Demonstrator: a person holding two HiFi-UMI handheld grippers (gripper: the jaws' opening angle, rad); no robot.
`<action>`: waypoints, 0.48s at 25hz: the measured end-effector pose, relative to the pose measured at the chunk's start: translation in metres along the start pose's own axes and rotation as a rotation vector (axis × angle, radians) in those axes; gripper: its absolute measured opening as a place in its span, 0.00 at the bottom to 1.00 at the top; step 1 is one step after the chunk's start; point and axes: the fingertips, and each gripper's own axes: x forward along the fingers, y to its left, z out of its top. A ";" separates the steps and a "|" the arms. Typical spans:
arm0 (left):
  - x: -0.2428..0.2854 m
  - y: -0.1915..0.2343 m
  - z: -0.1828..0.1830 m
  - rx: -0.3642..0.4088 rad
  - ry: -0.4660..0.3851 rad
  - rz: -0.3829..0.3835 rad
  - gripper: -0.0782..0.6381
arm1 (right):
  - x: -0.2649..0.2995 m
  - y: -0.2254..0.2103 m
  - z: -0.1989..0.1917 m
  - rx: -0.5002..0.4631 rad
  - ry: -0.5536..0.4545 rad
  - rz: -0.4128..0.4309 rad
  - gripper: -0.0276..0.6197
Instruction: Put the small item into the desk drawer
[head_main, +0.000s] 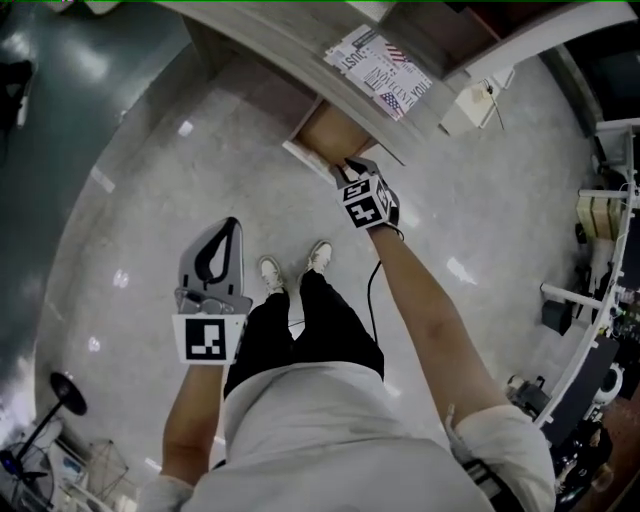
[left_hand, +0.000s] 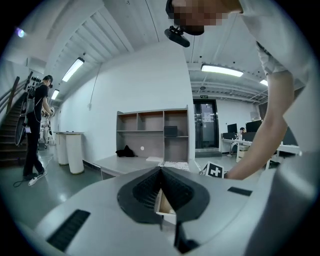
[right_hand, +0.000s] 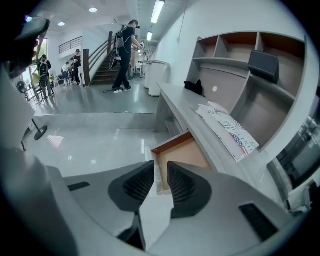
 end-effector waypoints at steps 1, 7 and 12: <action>-0.002 -0.001 0.006 0.007 -0.009 -0.005 0.13 | -0.007 -0.001 0.001 0.012 -0.003 -0.003 0.19; -0.020 0.001 0.035 0.042 -0.049 -0.038 0.13 | -0.050 -0.012 0.011 0.119 -0.046 -0.046 0.13; -0.025 0.001 0.052 0.071 -0.074 -0.046 0.13 | -0.082 -0.027 0.014 0.180 -0.069 -0.089 0.11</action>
